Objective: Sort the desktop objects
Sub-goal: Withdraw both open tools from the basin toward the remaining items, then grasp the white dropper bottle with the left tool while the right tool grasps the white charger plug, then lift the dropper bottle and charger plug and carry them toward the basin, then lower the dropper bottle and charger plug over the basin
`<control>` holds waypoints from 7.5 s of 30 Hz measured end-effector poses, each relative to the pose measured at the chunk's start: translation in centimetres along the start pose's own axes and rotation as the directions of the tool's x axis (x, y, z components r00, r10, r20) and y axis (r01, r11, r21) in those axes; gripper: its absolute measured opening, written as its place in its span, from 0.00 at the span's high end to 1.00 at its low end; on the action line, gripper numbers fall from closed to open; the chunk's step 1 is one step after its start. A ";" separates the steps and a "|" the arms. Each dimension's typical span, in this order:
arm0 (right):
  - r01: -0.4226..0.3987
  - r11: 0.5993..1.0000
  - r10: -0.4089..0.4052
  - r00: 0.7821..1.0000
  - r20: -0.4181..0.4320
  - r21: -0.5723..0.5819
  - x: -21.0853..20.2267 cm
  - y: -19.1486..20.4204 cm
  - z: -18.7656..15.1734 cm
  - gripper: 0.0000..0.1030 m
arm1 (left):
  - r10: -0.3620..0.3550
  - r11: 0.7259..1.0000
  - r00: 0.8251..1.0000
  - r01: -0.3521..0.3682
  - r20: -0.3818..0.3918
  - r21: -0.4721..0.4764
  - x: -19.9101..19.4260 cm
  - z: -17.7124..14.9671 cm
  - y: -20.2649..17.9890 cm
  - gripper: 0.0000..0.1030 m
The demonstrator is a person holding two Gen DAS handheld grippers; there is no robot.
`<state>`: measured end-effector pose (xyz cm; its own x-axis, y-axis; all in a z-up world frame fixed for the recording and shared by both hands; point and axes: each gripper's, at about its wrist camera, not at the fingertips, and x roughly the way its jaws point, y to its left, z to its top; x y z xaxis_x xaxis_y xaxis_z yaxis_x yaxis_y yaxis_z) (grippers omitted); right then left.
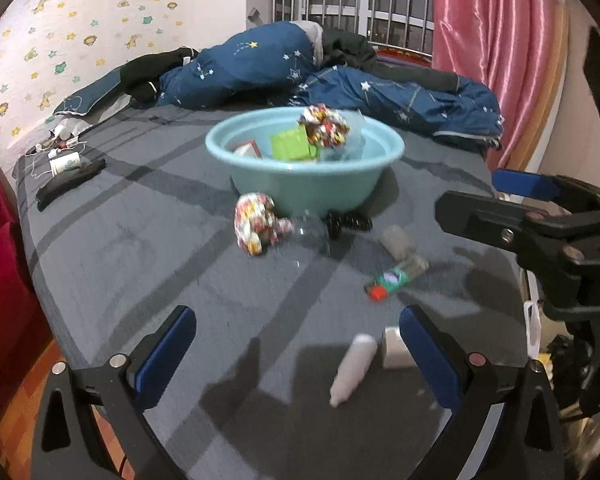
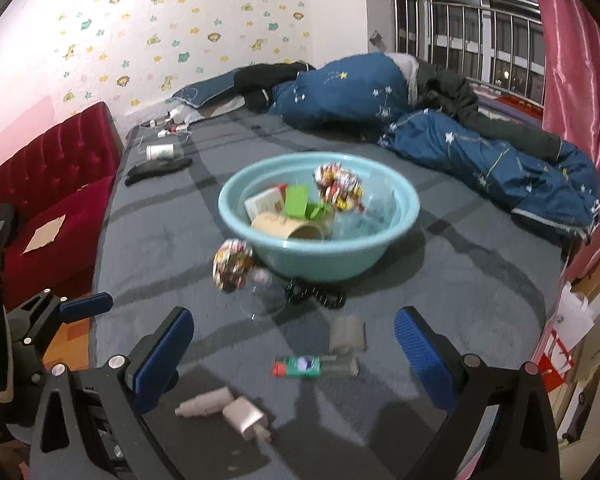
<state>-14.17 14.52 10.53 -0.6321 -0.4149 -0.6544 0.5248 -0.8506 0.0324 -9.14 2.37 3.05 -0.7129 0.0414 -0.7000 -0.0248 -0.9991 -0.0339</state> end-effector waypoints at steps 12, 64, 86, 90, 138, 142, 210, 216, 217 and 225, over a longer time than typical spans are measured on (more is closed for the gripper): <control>-0.012 0.999 0.011 0.999 -0.047 -0.041 2.9 2.0 -5.8 0.00 | -0.022 1.000 0.999 0.023 -0.039 0.012 1.4 -4.6 -1.0 0.00; -0.069 0.997 0.066 0.988 -0.142 -0.016 4.7 0.6 -8.3 0.61 | -0.042 0.999 0.996 0.042 -0.081 -0.003 4.6 -5.5 -2.3 0.00; -0.049 0.998 0.052 0.991 -0.120 0.027 3.3 -1.0 -8.4 0.61 | -0.093 0.995 0.992 0.095 -0.083 0.028 5.2 -4.6 -2.9 0.78; -0.042 0.999 0.045 0.992 -0.115 0.033 3.0 -1.2 -8.3 0.62 | -0.092 0.995 0.993 0.095 -0.076 0.035 4.8 -4.6 -3.1 0.79; -0.010 0.999 0.002 0.985 0.172 0.047 -6.5 -1.5 -3.2 0.61 | -0.113 0.993 0.975 0.105 0.192 0.047 -4.9 3.1 -4.2 0.79; -0.008 0.999 0.001 0.983 0.185 0.040 -7.0 -1.7 -2.1 0.61 | -0.120 0.992 0.972 0.112 0.203 0.051 -5.2 3.9 -4.3 0.79; 0.003 0.999 -0.012 0.982 0.190 0.048 10.7 -8.1 15.2 0.61 | -0.067 0.998 0.988 0.069 0.142 -0.009 11.1 18.0 4.1 0.79; -0.005 0.999 -0.002 0.987 0.163 0.048 12.9 -8.5 16.0 0.61 | -0.056 0.998 0.992 0.058 0.112 -0.012 13.4 18.5 4.6 0.79; -0.004 0.999 -0.004 0.987 0.159 0.047 13.3 -8.5 16.1 0.61 | -0.053 0.998 0.993 0.054 0.109 -0.013 13.6 18.6 4.7 0.79; 0.005 0.999 -0.011 0.993 0.117 0.052 15.9 -8.9 16.5 0.61 | -0.040 0.999 0.996 0.041 0.077 -0.013 15.4 19.4 5.3 0.79</control>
<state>-38.33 10.10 12.31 -0.7000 -0.4406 -0.5621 0.4916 -0.8681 0.0682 -33.85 -2.38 5.87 -0.7634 0.0809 -0.6408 -0.0451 -0.9964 -0.0721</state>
